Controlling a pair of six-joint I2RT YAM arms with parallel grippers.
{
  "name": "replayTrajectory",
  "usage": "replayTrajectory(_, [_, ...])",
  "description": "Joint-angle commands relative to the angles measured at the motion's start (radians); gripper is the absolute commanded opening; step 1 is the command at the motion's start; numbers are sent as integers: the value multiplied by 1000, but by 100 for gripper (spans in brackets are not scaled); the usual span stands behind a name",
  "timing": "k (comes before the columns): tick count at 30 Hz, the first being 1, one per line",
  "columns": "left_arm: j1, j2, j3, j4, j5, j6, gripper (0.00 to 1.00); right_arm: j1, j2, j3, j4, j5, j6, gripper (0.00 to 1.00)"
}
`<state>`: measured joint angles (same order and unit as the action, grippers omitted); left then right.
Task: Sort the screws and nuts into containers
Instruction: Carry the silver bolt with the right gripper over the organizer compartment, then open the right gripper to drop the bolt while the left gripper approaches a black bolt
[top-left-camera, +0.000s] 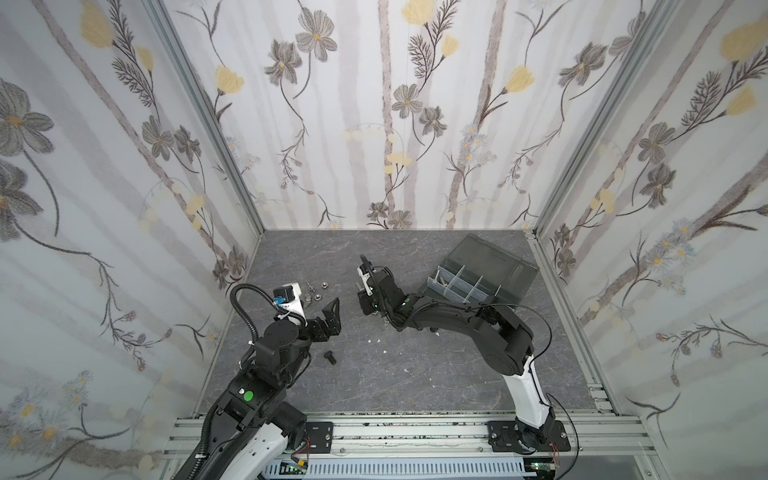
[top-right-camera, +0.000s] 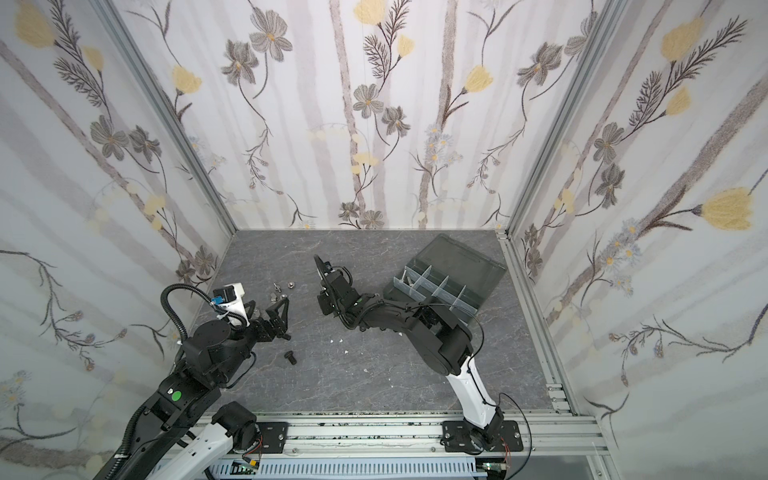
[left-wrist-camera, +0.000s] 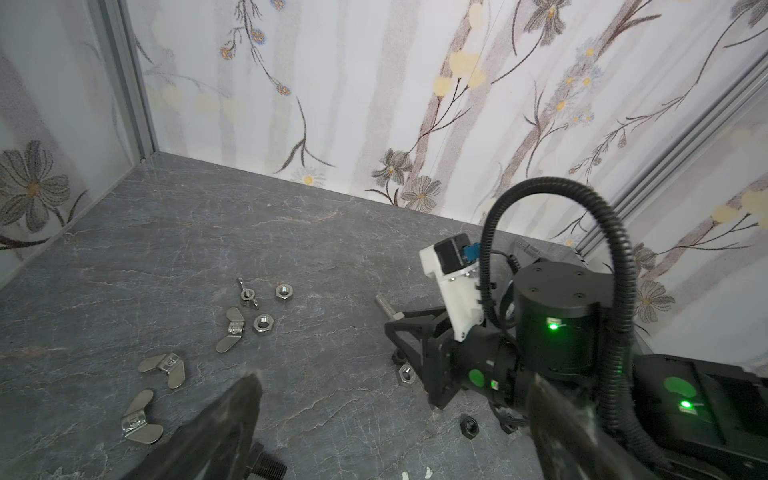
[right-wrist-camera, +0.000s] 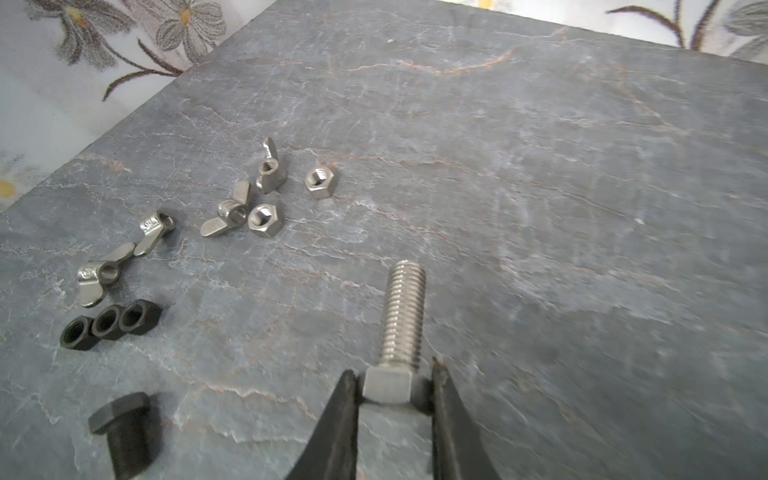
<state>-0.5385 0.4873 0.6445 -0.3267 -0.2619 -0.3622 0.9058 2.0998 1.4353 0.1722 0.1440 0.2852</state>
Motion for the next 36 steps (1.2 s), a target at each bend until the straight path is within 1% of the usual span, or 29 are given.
replayTrajectory(1, [2,19,4,3,-29,2,100,-20,-94,-93,80,8,32,15])
replayTrajectory(5, [2,77,15,-21,-36,1,100,-78,-244,-254,86,-6,46,15])
replayTrajectory(6, [3,93,18,-24,-35,0,100,-79,-279,-288,83,-12,48,15])
replayTrajectory(7, [3,107,21,-29,-36,0,100,-125,-316,-319,74,-17,48,15])
replayTrajectory(12, [4,182,26,-35,-23,7,100,-206,-467,-439,32,-22,42,15])
replayTrajectory(15, [4,246,30,-42,1,13,100,-271,-542,-492,17,-56,43,15])
replayTrajectory(18, [4,310,38,-60,4,16,100,-337,-574,-526,11,-102,43,15])
replayTrajectory(20, [3,344,42,-66,5,16,100,-382,-578,-532,7,-135,51,15])
replayTrajectory(23, [12,385,44,-67,41,8,100,-438,-555,-517,-7,-197,55,15])
replayTrajectory(26, [20,421,47,-71,63,3,100,-486,-514,-487,-25,-248,55,15])
replayTrajectory(30, [35,468,53,-74,88,0,100,-533,-422,-432,-39,-316,52,15])
replayTrajectory(36, [82,503,53,-68,130,0,100,-556,-329,-378,-38,-323,51,16])
